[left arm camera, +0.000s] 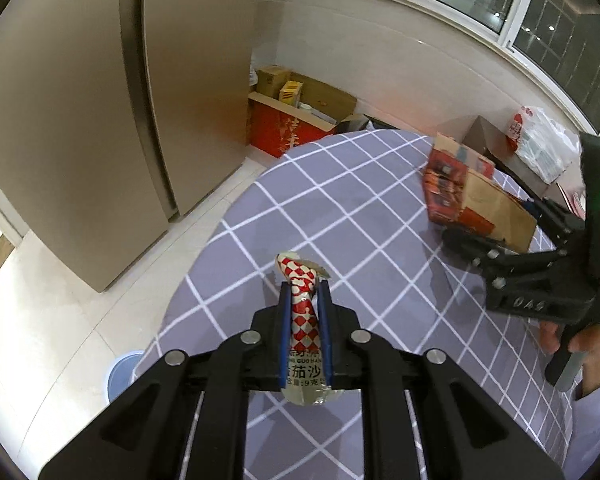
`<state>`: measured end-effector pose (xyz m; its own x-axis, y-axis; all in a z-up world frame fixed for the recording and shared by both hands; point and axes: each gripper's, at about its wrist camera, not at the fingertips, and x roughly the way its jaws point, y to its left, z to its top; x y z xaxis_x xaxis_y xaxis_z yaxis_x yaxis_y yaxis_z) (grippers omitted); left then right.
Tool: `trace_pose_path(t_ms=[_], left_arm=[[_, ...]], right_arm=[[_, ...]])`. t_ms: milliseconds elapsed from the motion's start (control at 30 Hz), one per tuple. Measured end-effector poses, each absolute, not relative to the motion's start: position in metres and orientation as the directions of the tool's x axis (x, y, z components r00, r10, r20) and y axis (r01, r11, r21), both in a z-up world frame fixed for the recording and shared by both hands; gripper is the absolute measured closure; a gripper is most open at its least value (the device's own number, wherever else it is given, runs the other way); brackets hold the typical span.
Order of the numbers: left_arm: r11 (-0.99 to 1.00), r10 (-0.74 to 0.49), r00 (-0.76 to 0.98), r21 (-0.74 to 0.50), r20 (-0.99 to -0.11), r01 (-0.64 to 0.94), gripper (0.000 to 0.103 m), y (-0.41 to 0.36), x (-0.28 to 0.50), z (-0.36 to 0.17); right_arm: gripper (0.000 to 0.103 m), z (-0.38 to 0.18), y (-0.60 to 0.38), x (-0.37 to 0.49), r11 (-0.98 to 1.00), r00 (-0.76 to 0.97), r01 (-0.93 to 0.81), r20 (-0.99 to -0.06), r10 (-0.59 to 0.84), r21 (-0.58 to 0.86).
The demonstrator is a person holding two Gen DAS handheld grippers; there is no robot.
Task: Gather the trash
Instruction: 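Carry the packet and cardboard box over the blue bin and open both grippers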
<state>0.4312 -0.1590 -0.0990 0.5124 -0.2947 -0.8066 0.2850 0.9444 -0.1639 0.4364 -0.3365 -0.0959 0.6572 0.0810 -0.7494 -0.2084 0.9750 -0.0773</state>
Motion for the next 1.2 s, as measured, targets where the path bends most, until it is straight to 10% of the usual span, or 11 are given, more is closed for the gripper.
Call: trace_pose_path(t_ms=[100,1200], left_arm=[[0.946,-0.288,0.514,-0.155,-0.808,0.286,0.091,-0.158,0.430,-0.099],[0.992,-0.110,0.641,-0.119,-0.760,0.030,0.091,0.031,0.348,-0.058]], right_arm=[[0.062,-0.099,-0.330,0.432,0.977,0.656,-0.208,-0.747,0.103,-0.048],[0.067,-0.048,-0.115,0.349,0.881,0.669,-0.472,-0.663,0.336,-0.031]])
